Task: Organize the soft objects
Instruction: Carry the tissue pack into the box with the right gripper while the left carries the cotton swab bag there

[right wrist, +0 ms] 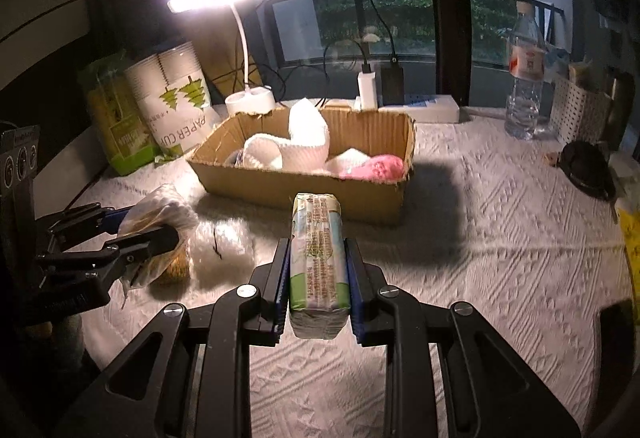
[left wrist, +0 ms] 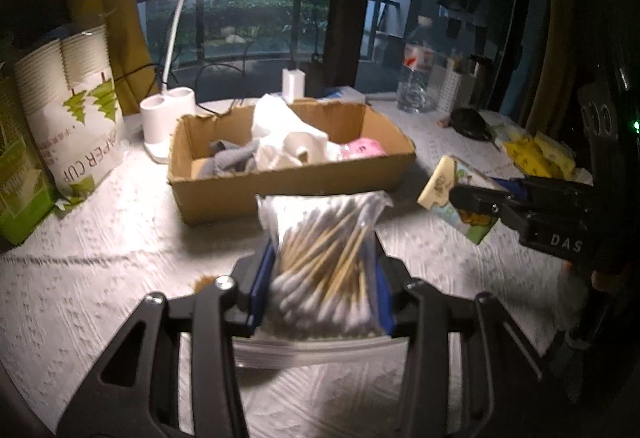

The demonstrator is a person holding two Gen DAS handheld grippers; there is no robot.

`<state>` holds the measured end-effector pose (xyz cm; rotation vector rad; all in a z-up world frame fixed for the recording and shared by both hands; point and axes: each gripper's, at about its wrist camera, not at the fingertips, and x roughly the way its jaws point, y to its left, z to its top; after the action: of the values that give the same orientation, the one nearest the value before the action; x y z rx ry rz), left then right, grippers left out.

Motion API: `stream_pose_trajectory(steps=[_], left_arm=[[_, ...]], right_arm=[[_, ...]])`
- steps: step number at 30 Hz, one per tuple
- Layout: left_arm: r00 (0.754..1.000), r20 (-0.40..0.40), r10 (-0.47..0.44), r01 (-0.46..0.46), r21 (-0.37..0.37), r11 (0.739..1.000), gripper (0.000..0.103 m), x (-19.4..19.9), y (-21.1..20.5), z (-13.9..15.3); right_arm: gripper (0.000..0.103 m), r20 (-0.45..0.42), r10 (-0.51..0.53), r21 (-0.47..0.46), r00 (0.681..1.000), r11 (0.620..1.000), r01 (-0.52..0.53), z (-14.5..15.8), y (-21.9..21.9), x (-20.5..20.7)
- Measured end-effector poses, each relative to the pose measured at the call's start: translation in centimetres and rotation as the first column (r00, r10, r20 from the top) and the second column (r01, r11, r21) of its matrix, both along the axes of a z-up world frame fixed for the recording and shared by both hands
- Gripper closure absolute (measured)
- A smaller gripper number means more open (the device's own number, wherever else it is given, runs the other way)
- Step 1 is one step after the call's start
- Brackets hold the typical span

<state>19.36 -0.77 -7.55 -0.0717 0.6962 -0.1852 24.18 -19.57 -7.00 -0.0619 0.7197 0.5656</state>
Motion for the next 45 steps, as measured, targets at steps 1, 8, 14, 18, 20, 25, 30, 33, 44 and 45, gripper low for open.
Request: stream_pose_trajectory(steps=[1,8,14,18,20,25,30,33,44,45], left_arm=[[1.0,0.002,0.003,-0.003,-0.002,1.0,0.059,0.2,0.3,0.1],[0.999,0.026,0.023,-0.023,-0.008,1.0,0.059,1.7,2.3,1.3],[0.998,0.054,0.033,-0.032,-0.009,0.999,0.059,3.0,3.8,2.2],[0.997,0.072,0.04,-0.039,-0.013,0.999,0.059,3.9,4.7,2.6],[0.995,0.085,0.045,-0.044,-0.016,0.999,0.059,4.5,5.1,2.8],[0.992,0.105,0.071,-0.067,-0.048,0.997,0.059,6.2,6.3,2.7],[0.989,0.117,0.093,-0.084,-0.079,0.993,0.059,7.7,7.1,2.5],[0.986,0.129,0.102,-0.091,-0.083,0.992,0.059,8.8,7.4,2.1],[0.989,0.1,0.111,-0.104,-0.071,0.992,0.059,11.9,7.3,-0.1],[0.99,0.092,0.109,-0.103,-0.069,0.992,0.059,12.2,7.3,-0.3]], right_arm=[[0.077,0.003,-0.001,-0.001,1.0,1.0,0.001,0.2,0.1,0.2],[0.077,0.026,-0.019,0.004,0.999,1.0,0.019,1.3,0.7,1.9],[0.077,0.045,-0.032,0.008,0.998,0.999,0.032,1.9,1.5,3.3],[0.077,0.06,-0.048,0.019,0.997,0.999,0.047,2.4,1.9,4.3],[0.077,0.068,-0.055,0.02,0.996,0.998,0.053,2.6,2.2,4.8],[0.077,0.07,-0.063,0.023,0.996,0.998,0.061,2.7,3.0,6.2],[0.077,0.072,-0.072,0.038,0.995,0.997,0.07,2.4,3.7,7.4],[0.076,0.071,-0.085,0.051,0.994,0.995,0.082,2.1,3.9,8.2],[0.076,0.052,-0.11,0.044,0.993,0.993,0.108,0.2,4.7,10.8],[0.076,0.045,-0.108,0.045,0.993,0.993,0.106,0.0,4.7,11.1]])
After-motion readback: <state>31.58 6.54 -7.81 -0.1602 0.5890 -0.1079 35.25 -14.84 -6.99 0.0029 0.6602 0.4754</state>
